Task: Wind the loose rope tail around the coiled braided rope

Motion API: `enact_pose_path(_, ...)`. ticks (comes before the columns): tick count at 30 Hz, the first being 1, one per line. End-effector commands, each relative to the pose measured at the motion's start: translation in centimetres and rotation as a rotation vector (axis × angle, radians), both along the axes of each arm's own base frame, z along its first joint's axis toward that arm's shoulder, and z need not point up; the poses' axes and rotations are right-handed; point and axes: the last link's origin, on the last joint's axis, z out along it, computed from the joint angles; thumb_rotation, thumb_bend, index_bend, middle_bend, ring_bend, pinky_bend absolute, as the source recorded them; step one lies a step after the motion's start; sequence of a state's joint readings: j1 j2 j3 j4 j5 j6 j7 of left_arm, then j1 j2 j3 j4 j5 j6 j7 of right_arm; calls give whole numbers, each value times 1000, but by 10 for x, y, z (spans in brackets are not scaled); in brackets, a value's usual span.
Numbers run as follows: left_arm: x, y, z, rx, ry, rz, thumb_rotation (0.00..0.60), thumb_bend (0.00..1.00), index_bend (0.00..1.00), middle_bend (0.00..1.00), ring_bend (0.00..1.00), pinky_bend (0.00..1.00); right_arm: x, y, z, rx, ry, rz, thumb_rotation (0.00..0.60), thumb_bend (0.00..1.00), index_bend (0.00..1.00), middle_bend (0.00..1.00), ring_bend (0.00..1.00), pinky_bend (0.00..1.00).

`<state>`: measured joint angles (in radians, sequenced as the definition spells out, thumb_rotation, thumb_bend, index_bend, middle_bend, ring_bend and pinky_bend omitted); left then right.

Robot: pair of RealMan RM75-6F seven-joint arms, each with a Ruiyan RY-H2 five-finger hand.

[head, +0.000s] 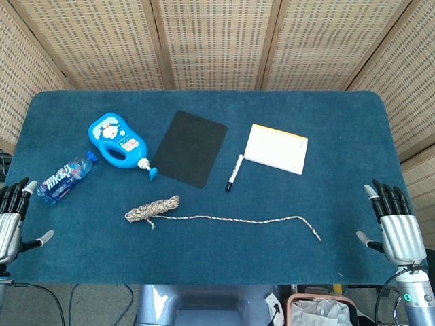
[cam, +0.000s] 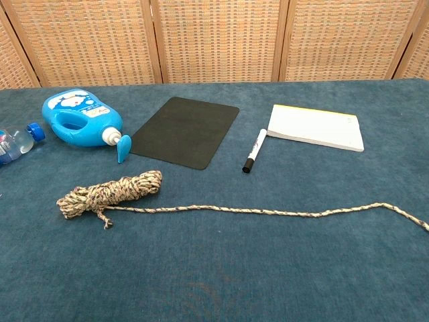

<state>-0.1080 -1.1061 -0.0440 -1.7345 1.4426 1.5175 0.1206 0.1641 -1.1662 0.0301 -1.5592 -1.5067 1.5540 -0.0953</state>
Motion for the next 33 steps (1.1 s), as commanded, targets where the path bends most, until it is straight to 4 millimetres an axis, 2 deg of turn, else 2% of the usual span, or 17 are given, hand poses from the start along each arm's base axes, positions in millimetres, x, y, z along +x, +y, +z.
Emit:
enact_pose_path(1,0,0,-1,-7,1,1,600,0,0,0,0,0,1,0,-2,8,0,4,600,0,0,0,0,0)
enact_pose_path(5,-1,1,-2,-11,0,1,600,0,0,0,0,0,6,-6,-12,58,-19,42,600,0,0,0,0,0)
enact_pose_path(9,-1,5,-4,-12,1,-10,600,0,0,0,0,0,22,-31,-39,193,-20,122,600,0,12,0,0,0)
enact_pose_path(11,-1,8,-5,-11,1,-13,600,0,0,0,0,0,30,-47,-54,261,-13,144,600,1,77,0,0,0)
enact_pose_path(13,-1,10,-6,-9,0,-16,600,0,0,0,0,0,36,-59,-68,315,-13,149,600,43,246,0,0,0)
enact_pose_path(15,-3,12,-7,-8,-2,-15,600,0,0,0,0,0,40,-74,-85,371,2,138,600,112,361,0,0,0)
enact_pose_path(18,-4,14,-8,-7,3,-11,600,0,0,0,0,0,43,-89,-105,414,17,110,600,199,422,0,0,0)
enact_pose_path(23,-9,19,-10,-16,3,10,600,0,0,0,0,0,46,-99,-129,445,25,79,600,281,442,0,0,0)
enact_pose_path(33,-10,26,-13,-24,6,15,600,0,0,0,0,0,44,-102,-153,475,28,64,600,334,445,0,0,0)
